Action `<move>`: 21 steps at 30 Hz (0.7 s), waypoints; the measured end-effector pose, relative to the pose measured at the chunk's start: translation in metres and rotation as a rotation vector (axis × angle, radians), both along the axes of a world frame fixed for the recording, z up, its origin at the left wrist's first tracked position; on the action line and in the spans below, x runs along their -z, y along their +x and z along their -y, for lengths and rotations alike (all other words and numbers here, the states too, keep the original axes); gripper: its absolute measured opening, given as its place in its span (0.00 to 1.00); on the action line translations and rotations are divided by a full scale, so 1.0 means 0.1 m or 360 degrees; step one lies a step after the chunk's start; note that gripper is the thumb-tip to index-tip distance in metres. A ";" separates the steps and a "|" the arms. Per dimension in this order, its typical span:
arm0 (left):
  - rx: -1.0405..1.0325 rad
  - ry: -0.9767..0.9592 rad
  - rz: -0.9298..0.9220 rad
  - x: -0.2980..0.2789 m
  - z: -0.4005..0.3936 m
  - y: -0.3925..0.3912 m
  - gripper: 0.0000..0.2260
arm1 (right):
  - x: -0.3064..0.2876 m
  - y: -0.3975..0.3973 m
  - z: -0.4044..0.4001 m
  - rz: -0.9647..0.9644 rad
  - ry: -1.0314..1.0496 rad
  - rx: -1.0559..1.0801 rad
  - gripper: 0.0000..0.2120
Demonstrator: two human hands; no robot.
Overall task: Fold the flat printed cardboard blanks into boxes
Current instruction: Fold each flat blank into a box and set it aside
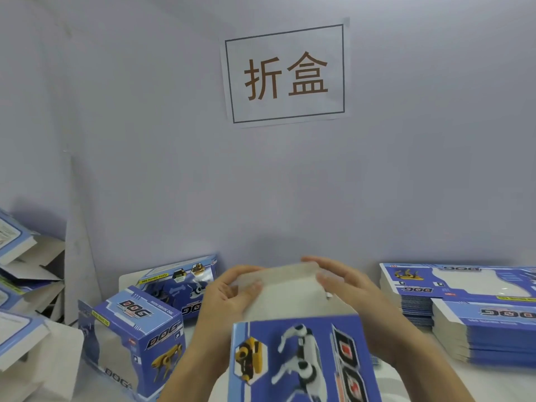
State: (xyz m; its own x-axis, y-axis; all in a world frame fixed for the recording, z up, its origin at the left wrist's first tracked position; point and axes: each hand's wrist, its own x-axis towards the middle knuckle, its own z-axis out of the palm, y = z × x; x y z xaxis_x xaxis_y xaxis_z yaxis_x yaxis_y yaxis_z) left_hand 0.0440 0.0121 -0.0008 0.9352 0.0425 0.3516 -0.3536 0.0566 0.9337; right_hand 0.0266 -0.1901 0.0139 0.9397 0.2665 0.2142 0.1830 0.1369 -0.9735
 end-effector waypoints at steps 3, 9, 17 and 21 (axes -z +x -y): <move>-0.0247 -0.0304 -0.0104 0.03 -0.12 0.05 0.07 | 0.04 0.06 -0.03 -0.0119 0.0078 -0.0343 0.20; -0.0308 -0.0540 -0.0252 0.06 -0.13 0.10 0.11 | 0.10 0.05 0.03 -0.0101 -0.0018 -0.0481 0.18; 0.0454 0.0065 -0.0266 0.12 -0.12 0.03 0.27 | 0.14 0.26 0.10 0.0241 0.0687 0.0510 0.31; 0.0541 0.0136 -0.0096 0.13 -0.10 0.02 0.25 | 0.25 0.31 0.25 0.0120 0.1072 0.0285 0.29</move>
